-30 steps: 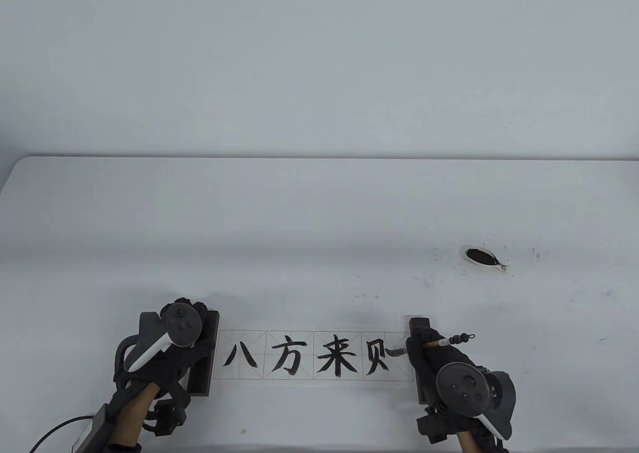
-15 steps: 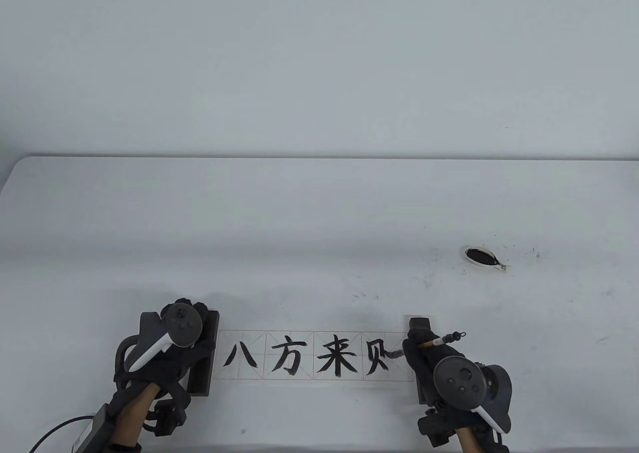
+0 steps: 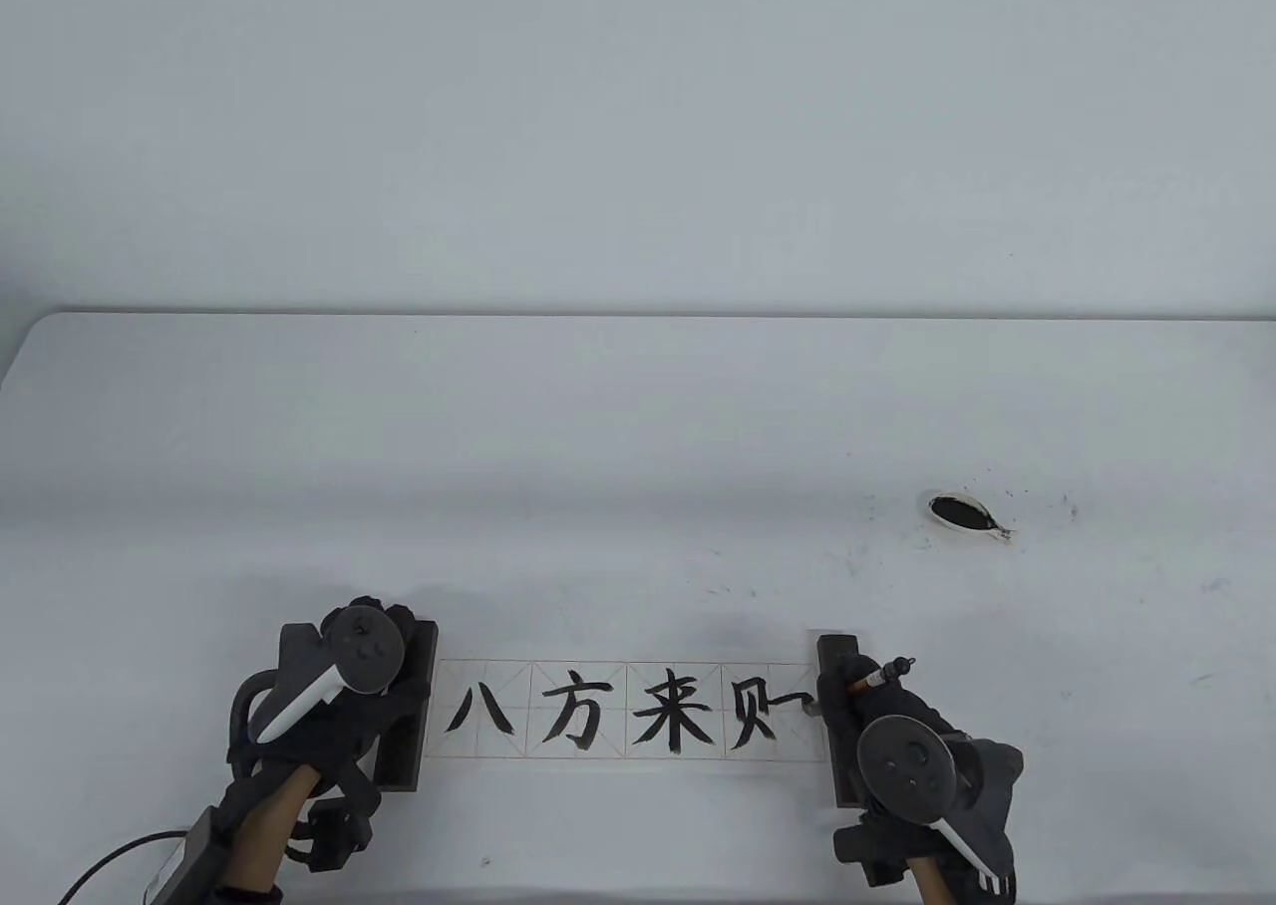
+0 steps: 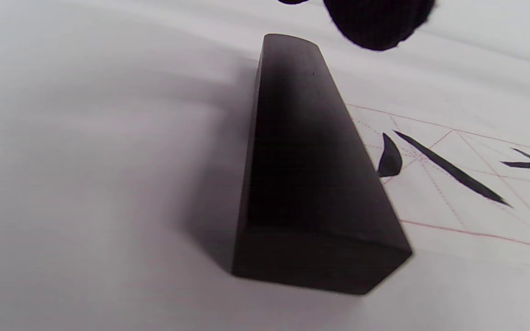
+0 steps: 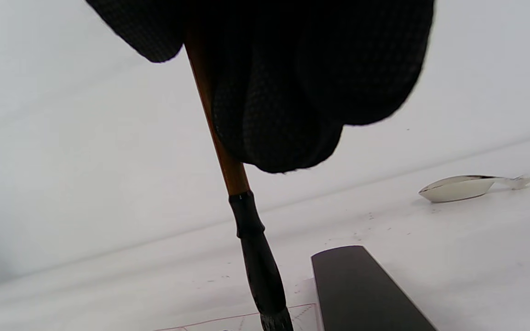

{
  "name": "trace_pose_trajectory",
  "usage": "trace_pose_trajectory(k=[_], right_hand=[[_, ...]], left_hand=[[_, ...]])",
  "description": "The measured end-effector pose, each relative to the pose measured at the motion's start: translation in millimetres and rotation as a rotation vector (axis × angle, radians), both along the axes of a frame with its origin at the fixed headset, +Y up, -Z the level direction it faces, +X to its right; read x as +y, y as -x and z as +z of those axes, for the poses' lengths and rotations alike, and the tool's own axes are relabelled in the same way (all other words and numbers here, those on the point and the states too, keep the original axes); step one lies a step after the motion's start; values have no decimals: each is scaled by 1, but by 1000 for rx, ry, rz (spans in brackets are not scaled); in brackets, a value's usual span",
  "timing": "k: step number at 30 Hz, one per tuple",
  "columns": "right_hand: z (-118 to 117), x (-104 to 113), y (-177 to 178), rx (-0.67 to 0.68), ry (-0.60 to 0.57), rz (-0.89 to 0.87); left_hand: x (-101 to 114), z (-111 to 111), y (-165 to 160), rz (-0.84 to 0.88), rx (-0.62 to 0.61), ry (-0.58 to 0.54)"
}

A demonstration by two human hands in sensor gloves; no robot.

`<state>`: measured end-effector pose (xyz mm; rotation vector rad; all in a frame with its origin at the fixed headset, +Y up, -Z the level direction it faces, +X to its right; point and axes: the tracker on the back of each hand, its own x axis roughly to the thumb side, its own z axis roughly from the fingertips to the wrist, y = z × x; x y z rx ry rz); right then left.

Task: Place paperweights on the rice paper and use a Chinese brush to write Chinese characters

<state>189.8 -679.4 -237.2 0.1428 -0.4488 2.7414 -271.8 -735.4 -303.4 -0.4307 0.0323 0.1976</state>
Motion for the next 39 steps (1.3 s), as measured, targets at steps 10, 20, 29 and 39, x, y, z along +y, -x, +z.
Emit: trace_pose_trajectory(k=[10,20,29,39], right_hand=[[-1,-3,0,-26,-41,-14],[-5,-6,3,-28,29,12],[-1,3,-1,-19,23,1],[3,7,2,56,56,13]], left_hand=[[-1,0,0,0,-2,2],[-1,-1,0,0,-3,4],[-1,-1,0,0,-1,5],[-1,-1,0,-1,0,4]])
